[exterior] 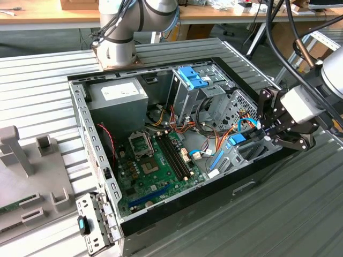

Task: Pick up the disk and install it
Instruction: 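Insert the second disk wire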

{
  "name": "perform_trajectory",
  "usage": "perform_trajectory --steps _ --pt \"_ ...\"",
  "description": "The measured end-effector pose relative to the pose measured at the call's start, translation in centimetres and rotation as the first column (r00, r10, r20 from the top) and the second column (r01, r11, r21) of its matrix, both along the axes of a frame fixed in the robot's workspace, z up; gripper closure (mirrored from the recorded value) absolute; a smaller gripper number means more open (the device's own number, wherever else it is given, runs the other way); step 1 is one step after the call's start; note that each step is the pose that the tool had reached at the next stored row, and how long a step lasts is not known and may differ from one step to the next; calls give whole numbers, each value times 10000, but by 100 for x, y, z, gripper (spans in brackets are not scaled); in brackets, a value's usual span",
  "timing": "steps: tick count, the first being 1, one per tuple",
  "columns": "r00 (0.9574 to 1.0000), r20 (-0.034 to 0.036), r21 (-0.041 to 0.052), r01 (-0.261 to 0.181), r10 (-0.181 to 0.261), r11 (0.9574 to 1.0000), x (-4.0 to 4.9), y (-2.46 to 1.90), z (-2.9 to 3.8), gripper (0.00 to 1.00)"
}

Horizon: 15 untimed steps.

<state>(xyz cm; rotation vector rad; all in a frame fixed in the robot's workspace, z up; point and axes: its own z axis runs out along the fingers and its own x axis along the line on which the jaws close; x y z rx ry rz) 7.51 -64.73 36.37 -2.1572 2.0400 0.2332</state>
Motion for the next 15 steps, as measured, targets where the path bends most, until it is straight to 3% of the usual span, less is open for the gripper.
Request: perform_trajectory --steps 9,12,15 --pt "10000 0 2 -1 1 10000 10 -3 -1 89" --pt "10000 0 2 -1 1 10000 13 -4 0 70" --pt "10000 -5 3 -2 2 10000 29 -4 -1 70"
